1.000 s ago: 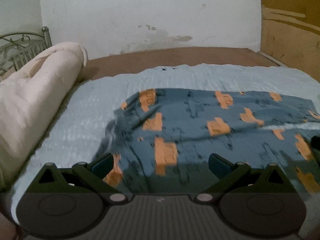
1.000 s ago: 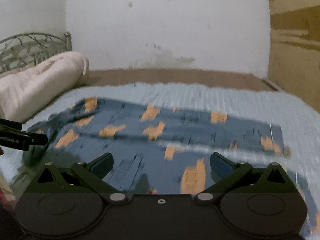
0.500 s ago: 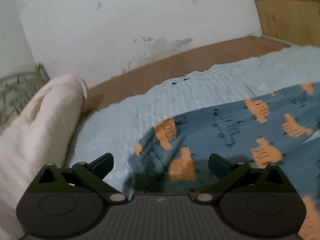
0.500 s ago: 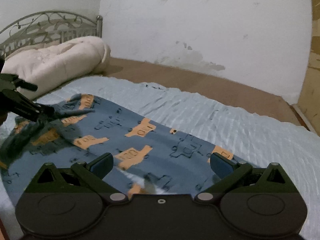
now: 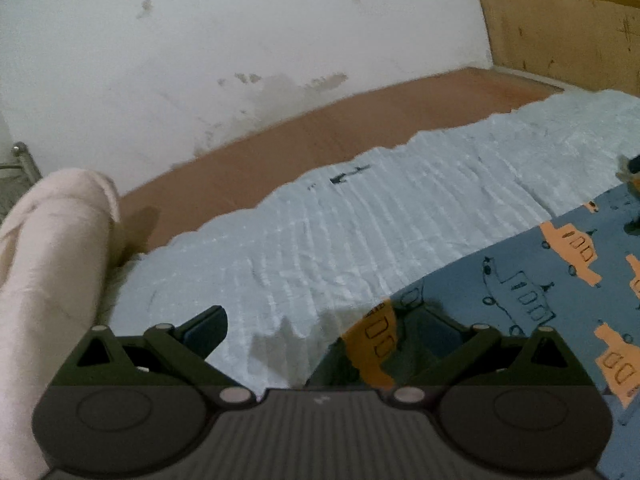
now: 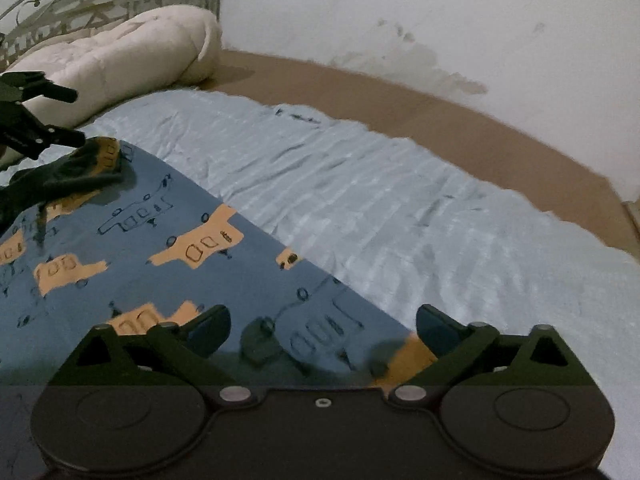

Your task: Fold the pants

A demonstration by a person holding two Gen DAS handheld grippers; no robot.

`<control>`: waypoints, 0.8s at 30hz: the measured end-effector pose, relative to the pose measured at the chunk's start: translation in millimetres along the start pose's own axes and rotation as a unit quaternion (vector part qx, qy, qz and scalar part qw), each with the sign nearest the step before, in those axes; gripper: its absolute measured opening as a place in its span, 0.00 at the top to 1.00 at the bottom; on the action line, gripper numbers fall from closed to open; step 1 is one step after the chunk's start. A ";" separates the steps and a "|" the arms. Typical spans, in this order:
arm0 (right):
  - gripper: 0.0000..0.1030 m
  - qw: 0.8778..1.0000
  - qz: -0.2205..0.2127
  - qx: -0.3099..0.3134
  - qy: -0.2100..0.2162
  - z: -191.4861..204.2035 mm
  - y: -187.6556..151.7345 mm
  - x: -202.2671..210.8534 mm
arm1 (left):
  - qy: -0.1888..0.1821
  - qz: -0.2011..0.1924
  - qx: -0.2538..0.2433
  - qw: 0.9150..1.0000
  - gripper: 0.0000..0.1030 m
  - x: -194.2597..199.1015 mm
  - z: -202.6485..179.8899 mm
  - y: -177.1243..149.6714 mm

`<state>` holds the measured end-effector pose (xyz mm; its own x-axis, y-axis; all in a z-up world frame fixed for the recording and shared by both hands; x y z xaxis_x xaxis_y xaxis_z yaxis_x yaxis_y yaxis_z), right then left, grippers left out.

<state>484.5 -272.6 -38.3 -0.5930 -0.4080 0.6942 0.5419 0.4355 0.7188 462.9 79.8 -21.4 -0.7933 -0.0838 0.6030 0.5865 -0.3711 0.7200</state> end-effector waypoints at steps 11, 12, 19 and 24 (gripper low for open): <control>0.15 0.999 0.032 0.015 0.022 8.4 9.4 -41.5 | -0.011 0.025 -0.024 0.999 0.01 -26.9 -7.3 -11.1; 0.18 0.999 0.032 0.015 0.022 8.4 9.2 -42.2 | -0.012 0.028 -0.025 0.999 0.01 -27.8 -7.3 -11.9; 0.46 0.999 0.029 0.011 0.033 8.6 10.4 -42.5 | -0.020 0.035 -0.018 0.999 0.10 -29.9 -3.5 -10.4; 0.81 0.999 0.025 0.012 0.034 10.1 11.3 -40.5 | -0.029 0.049 0.009 0.998 0.52 -31.3 1.8 -9.0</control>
<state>508.6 -243.1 -58.6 -0.5236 -0.4378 0.7309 0.5547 0.4760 0.6825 482.7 87.5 -46.2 -0.7217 -0.0660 0.6890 0.6639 -0.3477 0.6621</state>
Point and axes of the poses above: each gripper's, at about its wrist camera, not at the fingertips, and x roughly against the way its jaws point, z to its left, y to its top, the point moved 4 cm from there along -x, roughly the way its jaws point, and after that the axes turned 3 degrees about y, right-handed, at the moved point
